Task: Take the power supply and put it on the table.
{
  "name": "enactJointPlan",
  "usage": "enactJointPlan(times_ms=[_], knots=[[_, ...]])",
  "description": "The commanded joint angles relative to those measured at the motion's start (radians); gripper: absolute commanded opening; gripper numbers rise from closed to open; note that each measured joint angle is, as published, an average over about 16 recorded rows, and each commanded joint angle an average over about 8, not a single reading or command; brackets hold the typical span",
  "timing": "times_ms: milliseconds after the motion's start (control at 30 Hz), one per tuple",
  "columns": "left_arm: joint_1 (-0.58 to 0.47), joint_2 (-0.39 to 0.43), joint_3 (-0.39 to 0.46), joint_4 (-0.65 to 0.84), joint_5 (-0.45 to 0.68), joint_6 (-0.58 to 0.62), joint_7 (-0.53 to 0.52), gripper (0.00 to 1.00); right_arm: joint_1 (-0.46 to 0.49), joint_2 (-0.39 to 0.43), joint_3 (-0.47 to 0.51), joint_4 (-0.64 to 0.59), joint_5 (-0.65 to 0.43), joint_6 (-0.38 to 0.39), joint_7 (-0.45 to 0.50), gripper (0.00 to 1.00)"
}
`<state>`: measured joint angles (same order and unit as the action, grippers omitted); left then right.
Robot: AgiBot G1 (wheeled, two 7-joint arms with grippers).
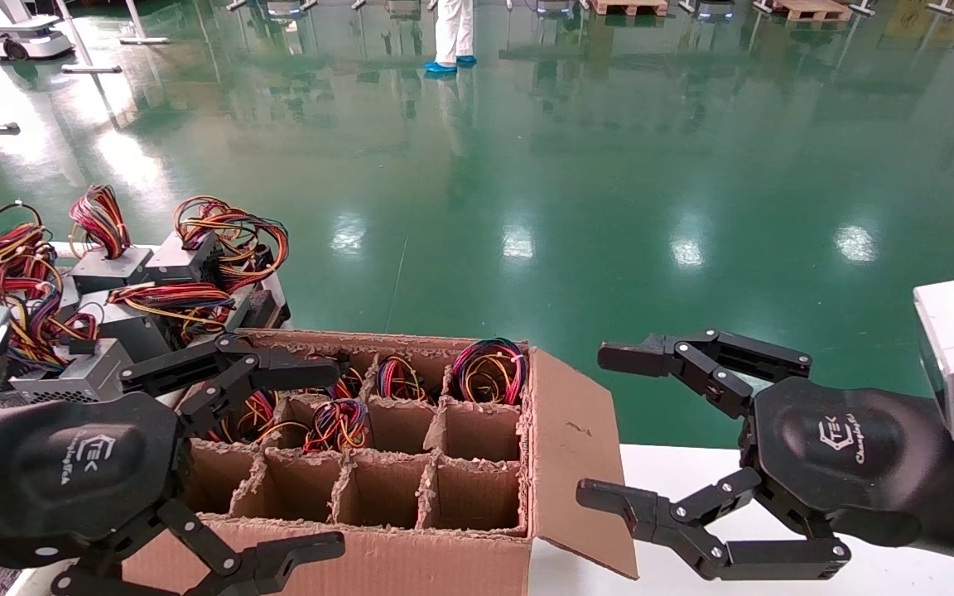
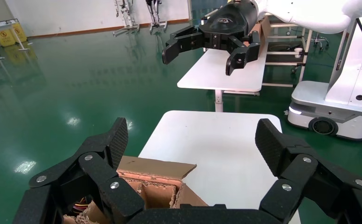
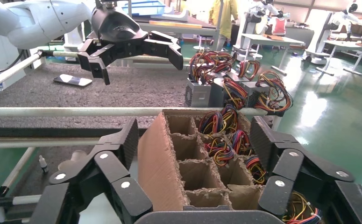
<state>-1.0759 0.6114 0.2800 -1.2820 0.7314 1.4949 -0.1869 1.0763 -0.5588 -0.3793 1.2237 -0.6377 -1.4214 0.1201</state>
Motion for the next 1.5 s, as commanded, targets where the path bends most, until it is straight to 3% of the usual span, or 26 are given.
enactJointPlan(times_ms=[33, 733, 933, 1167, 1200, 1433, 1467, 1500], knots=[[0.000, 0.000, 0.000, 0.000, 0.000, 0.000, 0.000, 1.00, 0.000, 0.000, 0.000, 0.000, 0.000, 0.000, 0.000, 0.00], [-0.007, 0.004, 0.004, 0.014, 0.009, -0.023, -0.020, 1.00, 0.000, 0.000, 0.000, 0.000, 0.000, 0.000, 0.000, 0.00], [-0.050, 0.028, 0.037, 0.049, 0.075, -0.122, -0.111, 1.00, 0.000, 0.000, 0.000, 0.000, 0.000, 0.000, 0.000, 0.00], [-0.142, 0.086, 0.136, 0.106, 0.254, -0.252, -0.270, 1.00, 0.000, 0.000, 0.000, 0.000, 0.000, 0.000, 0.000, 0.00], [-0.158, 0.095, 0.152, 0.117, 0.282, -0.262, -0.289, 1.00, 0.000, 0.000, 0.000, 0.000, 0.000, 0.000, 0.000, 0.05], [-0.253, 0.165, 0.247, 0.217, 0.428, -0.271, -0.391, 1.00, 0.000, 0.000, 0.000, 0.000, 0.000, 0.000, 0.000, 0.92], [-0.262, 0.173, 0.259, 0.232, 0.442, -0.267, -0.402, 1.00, 0.000, 0.000, 0.000, 0.000, 0.000, 0.000, 0.000, 1.00], [-0.271, 0.181, 0.270, 0.247, 0.457, -0.262, -0.411, 1.00, 0.000, 0.000, 0.000, 0.000, 0.000, 0.000, 0.000, 1.00]])
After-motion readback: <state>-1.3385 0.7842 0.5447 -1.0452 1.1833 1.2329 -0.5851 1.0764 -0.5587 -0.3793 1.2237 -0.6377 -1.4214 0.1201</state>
